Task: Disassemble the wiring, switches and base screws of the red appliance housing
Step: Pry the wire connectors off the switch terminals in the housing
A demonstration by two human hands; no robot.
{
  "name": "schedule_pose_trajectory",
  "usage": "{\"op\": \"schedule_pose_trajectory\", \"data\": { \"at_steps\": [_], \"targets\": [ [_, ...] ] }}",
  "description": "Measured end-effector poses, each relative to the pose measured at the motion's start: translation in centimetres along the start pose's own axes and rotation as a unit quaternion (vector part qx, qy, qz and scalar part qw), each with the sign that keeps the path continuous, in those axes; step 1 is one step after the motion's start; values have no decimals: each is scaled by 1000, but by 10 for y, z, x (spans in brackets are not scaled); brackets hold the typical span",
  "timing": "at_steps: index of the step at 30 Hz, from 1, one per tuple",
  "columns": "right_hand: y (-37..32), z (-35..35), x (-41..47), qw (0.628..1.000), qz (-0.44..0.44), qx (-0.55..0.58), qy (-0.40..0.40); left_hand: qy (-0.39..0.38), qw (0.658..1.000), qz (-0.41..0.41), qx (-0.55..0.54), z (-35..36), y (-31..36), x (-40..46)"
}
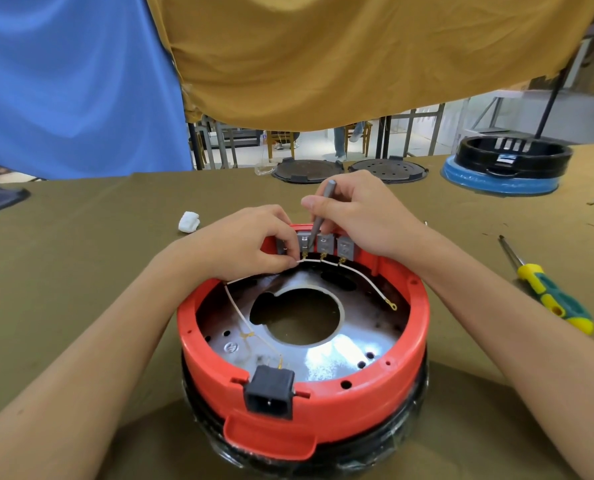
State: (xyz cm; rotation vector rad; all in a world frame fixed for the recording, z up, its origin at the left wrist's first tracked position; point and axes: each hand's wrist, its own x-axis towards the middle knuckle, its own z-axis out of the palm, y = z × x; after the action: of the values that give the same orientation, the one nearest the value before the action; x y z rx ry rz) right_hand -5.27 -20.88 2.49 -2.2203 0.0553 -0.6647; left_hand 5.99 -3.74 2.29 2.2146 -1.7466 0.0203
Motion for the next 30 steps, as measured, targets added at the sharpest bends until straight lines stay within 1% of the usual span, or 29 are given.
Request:
{"op": "schedule_pose_trajectory", "data": {
  "at_steps": [5,8,12,15,18,21,25,30],
  "targets": [
    [2,-1,2,999,24,37,-2,-3,1000,-2,-3,0,0,-1],
    [1,-1,0,999,30,26,0,-7,1000,-6,-10,0,0,-1],
    [-3,-1,-6,999,-18,-37,13,-3,1000,-2,-12,0,0,0],
    [-7,0,-9,995,-64,-77,-4,2,1000,-1,-13,1,-1,0],
    [-7,-1,-11,993,-79,-89,-18,-1,1000,-4,-13,1,-2,0],
    [-5,-2,-8,995,-61,-82,-14,0,1000,-6,-8,1,-1,0],
    [-1,-2,-2,1000,-6,-14,-2,-5,1000,-9,-9,0,0,0],
    [3,-2,2,1000,13,13,-7,-10,1000,-7,-19,-1,1,-1]
  ]
}}
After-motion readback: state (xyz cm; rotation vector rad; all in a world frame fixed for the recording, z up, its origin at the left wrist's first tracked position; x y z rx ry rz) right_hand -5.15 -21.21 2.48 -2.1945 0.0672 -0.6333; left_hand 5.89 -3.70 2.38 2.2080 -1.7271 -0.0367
